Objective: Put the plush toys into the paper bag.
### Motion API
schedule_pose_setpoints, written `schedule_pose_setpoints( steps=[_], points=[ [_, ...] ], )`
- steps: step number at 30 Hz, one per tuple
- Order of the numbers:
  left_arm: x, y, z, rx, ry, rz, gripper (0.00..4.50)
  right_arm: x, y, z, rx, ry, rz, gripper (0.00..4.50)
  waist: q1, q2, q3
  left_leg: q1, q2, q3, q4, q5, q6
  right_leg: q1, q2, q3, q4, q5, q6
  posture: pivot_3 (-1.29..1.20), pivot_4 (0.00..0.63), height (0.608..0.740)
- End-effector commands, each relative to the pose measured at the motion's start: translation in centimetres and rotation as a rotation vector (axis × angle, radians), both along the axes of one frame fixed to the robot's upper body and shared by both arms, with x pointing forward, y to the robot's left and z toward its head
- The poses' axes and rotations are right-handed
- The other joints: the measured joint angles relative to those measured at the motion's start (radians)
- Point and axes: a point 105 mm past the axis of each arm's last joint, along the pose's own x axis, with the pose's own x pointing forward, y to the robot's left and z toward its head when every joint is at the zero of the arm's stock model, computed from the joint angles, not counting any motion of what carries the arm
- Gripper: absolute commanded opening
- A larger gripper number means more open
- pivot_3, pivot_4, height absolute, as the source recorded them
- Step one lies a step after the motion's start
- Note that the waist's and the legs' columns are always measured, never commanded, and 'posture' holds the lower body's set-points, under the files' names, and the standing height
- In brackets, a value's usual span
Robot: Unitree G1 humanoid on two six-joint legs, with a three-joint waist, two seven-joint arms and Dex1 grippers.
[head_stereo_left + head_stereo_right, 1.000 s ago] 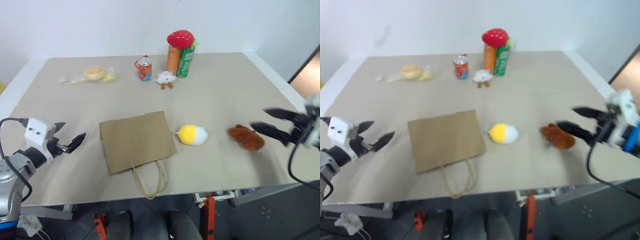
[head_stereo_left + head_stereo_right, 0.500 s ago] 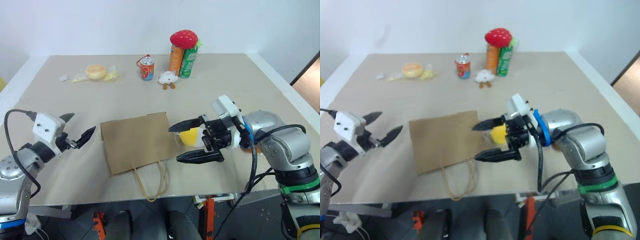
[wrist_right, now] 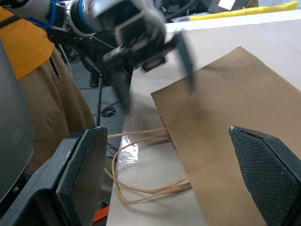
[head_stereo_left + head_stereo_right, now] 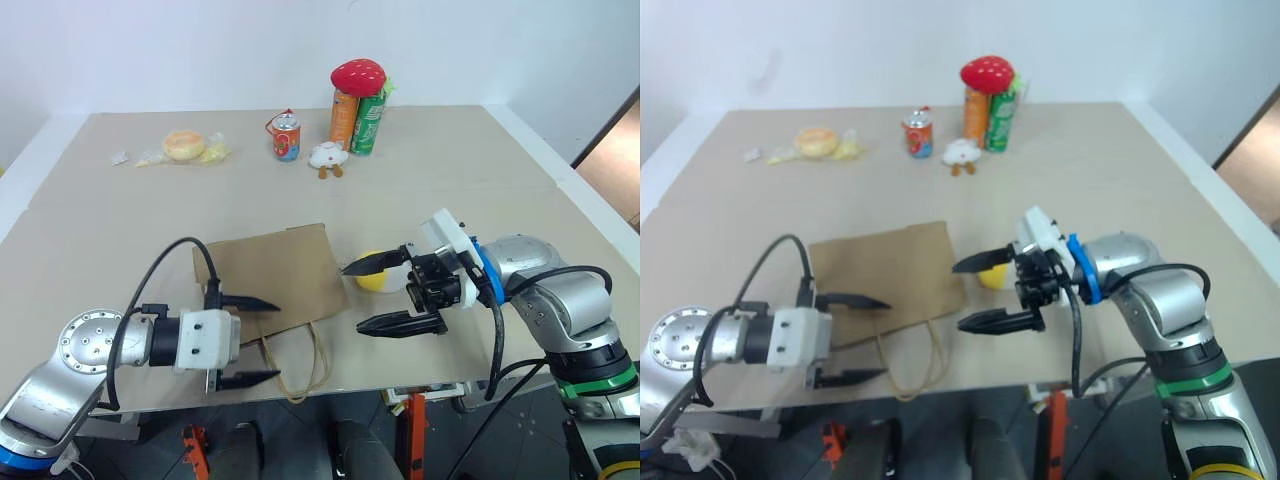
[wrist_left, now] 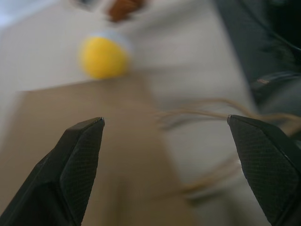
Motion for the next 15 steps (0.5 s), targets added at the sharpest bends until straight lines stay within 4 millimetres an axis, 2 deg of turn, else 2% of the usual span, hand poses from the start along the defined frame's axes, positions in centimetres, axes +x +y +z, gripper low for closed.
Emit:
schedule_pose_setpoints(
  steps=[1,5,9,15],
  points=[
    [-0.8,0.4,-0.8,0.089,0.005,-0.113,4.35,-0.8,-0.1,0.7,0.006,-0.056,-0.016,4.5,0.0,0.0,0.0,0.0,0.001,0.0,0.0,0.0,0.0,-0.001,0.001,0.0,0.0,0.0,0.0,0.0,0.15,0.738],
    [-0.3,0.6,-1.3,0.102,-0.017,-0.125,4.35,-0.9,-0.3,0.5,0.006,-0.054,-0.046,4.5,0.0,0.0,0.0,0.0,0.001,0.002,0.001,0.0,0.0,-0.001,0.0,0.001,0.0,0.0,0.0,0.0,0.15,0.738],
    [0.8,-0.5,-1.8,0.088,-0.101,-0.155,4.35,-1.1,-0.3,0.4,0.011,-0.056,-0.07,4.5,0.002,0.0,0.0,-0.002,0.001,0.004,0.003,0.0,0.0,-0.003,0.0,0.003,0.0,0.0,0.0,0.0,0.15,0.738],
    [1.4,-1.9,-1.8,0.038,-0.124,-0.181,4.35,-0.9,-0.4,0.6,0.013,-0.06,-0.096,4.5,0.005,0.0,0.0,-0.005,0.001,0.005,0.006,0.0,0.001,-0.006,0.001,0.004,0.001,0.001,0.001,0.0,0.15,0.738]
  ],
)
